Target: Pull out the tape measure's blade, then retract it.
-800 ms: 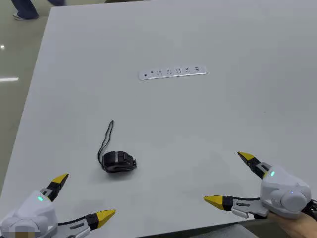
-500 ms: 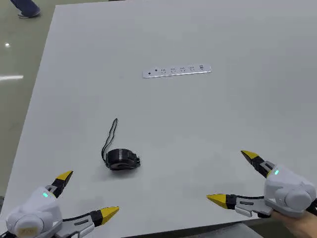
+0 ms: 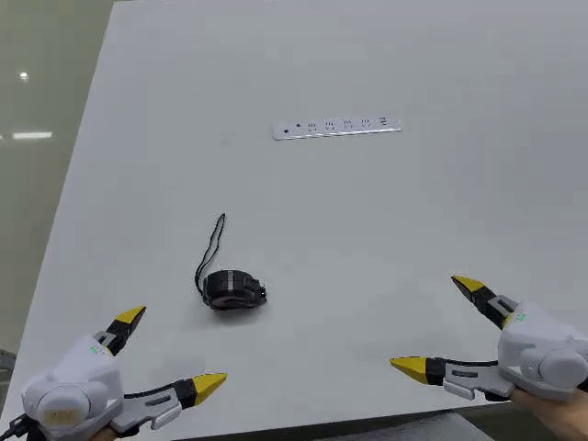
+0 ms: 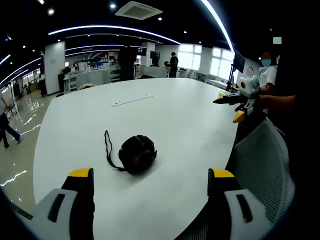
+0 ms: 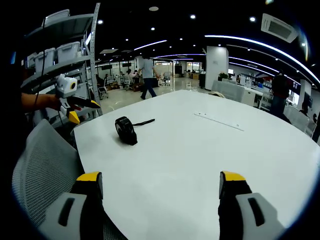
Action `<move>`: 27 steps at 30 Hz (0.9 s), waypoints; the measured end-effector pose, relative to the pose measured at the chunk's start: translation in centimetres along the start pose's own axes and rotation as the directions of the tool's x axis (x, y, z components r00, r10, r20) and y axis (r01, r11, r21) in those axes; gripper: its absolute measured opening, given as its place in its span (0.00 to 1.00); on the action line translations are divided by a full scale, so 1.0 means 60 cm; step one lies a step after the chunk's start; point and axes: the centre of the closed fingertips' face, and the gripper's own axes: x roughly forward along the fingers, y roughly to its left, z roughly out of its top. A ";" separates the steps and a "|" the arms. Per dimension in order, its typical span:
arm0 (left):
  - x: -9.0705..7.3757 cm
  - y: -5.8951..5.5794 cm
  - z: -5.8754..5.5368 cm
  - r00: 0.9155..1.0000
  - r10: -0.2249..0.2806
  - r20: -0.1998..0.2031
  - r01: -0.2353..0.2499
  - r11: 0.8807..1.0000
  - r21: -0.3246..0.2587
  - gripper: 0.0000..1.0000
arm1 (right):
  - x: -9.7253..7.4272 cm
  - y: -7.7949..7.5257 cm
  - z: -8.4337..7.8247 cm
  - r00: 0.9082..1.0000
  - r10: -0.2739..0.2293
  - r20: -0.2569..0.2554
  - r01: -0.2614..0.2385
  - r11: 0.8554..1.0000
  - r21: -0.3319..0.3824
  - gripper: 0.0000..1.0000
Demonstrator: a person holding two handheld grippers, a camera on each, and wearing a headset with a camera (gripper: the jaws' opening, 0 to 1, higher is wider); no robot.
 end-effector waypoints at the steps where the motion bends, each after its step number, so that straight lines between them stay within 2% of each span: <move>1: 0.001 0.001 0.000 1.000 0.001 -0.002 -0.001 1.000 0.002 0.94 | 0.000 -0.001 0.000 1.000 0.003 -0.001 -0.003 1.000 -0.001 0.98; 11: 0.010 0.011 0.003 1.000 -0.008 -0.021 0.008 1.000 0.030 0.94 | 0.007 -0.004 0.002 1.000 0.026 -0.007 -0.026 1.000 -0.018 0.98; 16: 0.016 0.018 0.005 1.000 -0.010 -0.026 0.011 0.998 0.055 0.94 | 0.012 0.001 0.006 0.998 0.056 0.004 -0.056 0.998 -0.038 0.96; 23: 0.028 0.022 0.014 0.999 -0.031 -0.026 0.034 0.995 0.098 0.92 | 0.024 0.010 0.000 0.993 0.114 -0.022 -0.115 0.991 -0.064 0.95; 27: 0.038 0.028 0.011 0.998 -0.041 -0.040 0.046 0.993 0.113 0.91 | 0.035 0.011 0.001 0.990 0.133 -0.036 -0.136 0.987 -0.090 0.94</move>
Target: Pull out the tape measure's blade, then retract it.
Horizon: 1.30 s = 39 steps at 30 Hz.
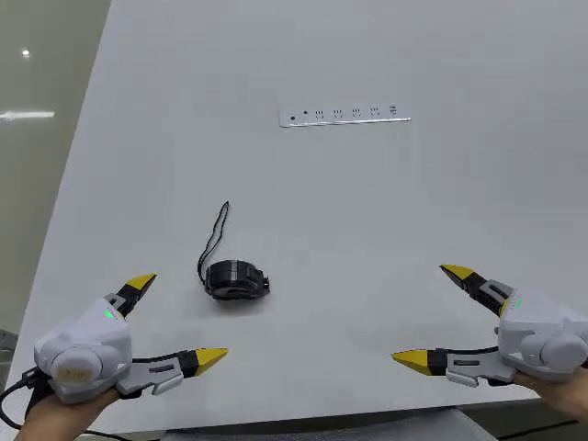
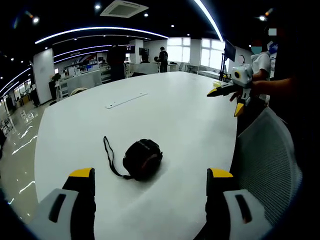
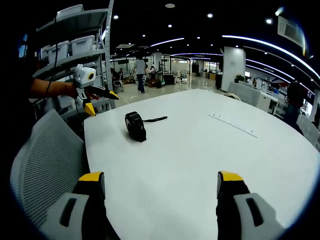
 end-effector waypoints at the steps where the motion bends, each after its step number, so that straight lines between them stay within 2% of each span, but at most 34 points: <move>1: 0.002 0.001 0.000 1.000 -0.002 -0.001 0.002 1.000 0.006 0.90 | 0.002 0.001 0.002 1.000 0.006 -0.001 -0.006 1.000 -0.007 0.94; 4: 0.006 0.001 0.003 1.000 -0.014 -0.008 0.014 1.000 0.026 0.88 | 0.009 0.002 0.006 1.000 0.025 0.000 -0.025 0.999 -0.021 0.92; 14: 0.025 0.008 -0.006 0.997 -0.056 -0.054 0.059 0.996 0.072 0.82 | 0.037 0.000 0.016 0.997 0.077 -0.004 -0.077 0.995 -0.064 0.86; 22: 0.038 0.016 -0.003 0.994 -0.074 -0.079 0.085 0.987 0.136 0.74 | 0.059 -0.002 0.019 0.993 0.117 -0.013 -0.118 0.989 -0.092 0.81; 26: 0.045 0.016 -0.002 0.992 -0.085 -0.089 0.098 0.984 0.148 0.70 | 0.069 -0.006 0.022 0.992 0.123 -0.013 -0.124 0.986 -0.113 0.77; 34: 0.063 0.016 -0.010 0.983 -0.122 -0.137 0.149 0.967 0.207 0.65 | 0.091 -0.008 0.028 0.988 0.154 -0.020 -0.155 0.979 -0.130 0.70; 39: 0.076 0.024 -0.017 0.977 -0.135 -0.164 0.173 0.954 0.243 0.62 | 0.108 -0.004 0.022 0.981 0.187 -0.044 -0.192 0.967 -0.169 0.67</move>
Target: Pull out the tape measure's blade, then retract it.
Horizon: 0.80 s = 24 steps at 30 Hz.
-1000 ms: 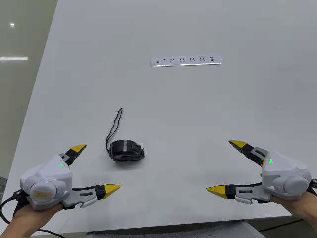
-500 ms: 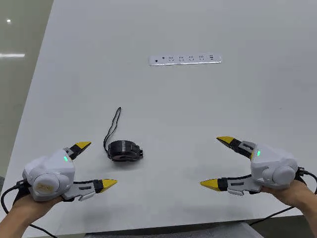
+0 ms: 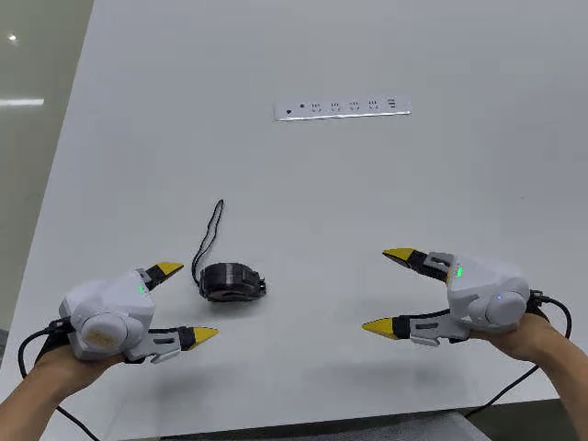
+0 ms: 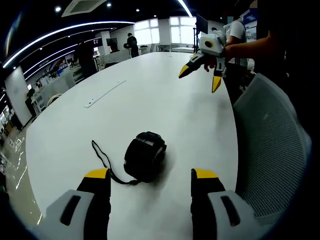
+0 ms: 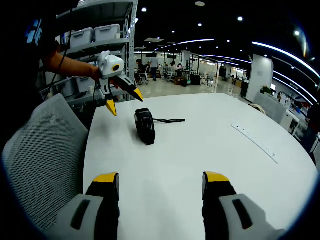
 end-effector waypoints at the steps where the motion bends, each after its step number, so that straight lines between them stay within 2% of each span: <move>1: 0.002 0.001 -0.001 1.000 -0.007 -0.004 0.007 1.000 0.010 0.61 | 0.003 0.001 -0.001 1.000 0.008 -0.004 -0.008 1.000 -0.007 0.66; 13: 0.026 0.009 -0.009 0.997 -0.070 -0.043 0.074 0.994 0.078 0.51 | 0.042 0.005 -0.002 0.997 0.078 -0.024 -0.079 0.995 -0.052 0.62; 21: 0.044 0.016 -0.010 0.993 -0.100 -0.069 0.108 0.987 0.122 0.48 | 0.067 0.011 0.003 0.994 0.106 -0.029 -0.108 0.992 -0.071 0.59; 24: 0.047 0.015 -0.008 0.991 -0.111 -0.071 0.119 0.986 0.119 0.46 | 0.077 0.011 0.004 0.993 0.111 -0.028 -0.113 0.990 -0.081 0.59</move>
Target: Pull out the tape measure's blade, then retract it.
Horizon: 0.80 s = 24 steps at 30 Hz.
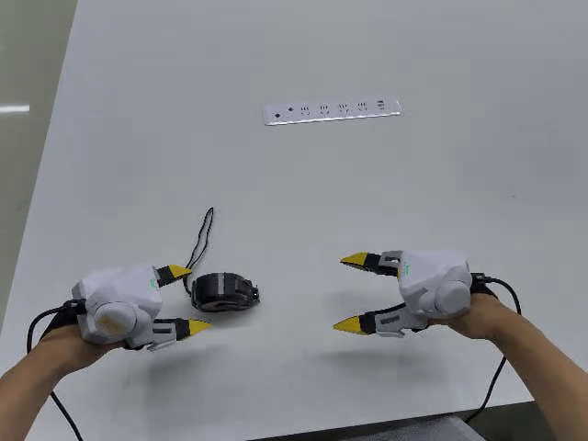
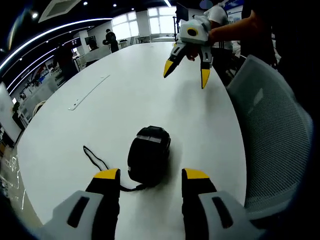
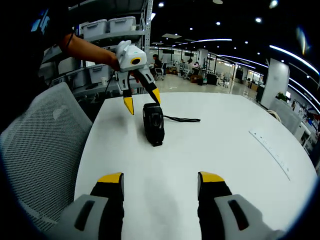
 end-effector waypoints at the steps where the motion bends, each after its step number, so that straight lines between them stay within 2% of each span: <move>1: 0.003 0.000 0.000 1.000 -0.005 -0.003 0.005 1.000 0.003 0.46 | 0.004 -0.001 0.001 1.000 0.003 0.002 -0.003 1.000 0.000 0.59; 15: 0.028 0.005 -0.011 0.998 -0.050 -0.045 0.052 0.998 0.047 0.40 | 0.046 -0.012 0.013 0.999 0.034 0.010 -0.034 0.999 -0.026 0.52; 24: 0.041 0.007 -0.009 0.996 -0.072 -0.054 0.076 0.995 0.071 0.34 | 0.073 -0.016 0.015 0.998 0.059 0.004 -0.059 0.998 -0.036 0.48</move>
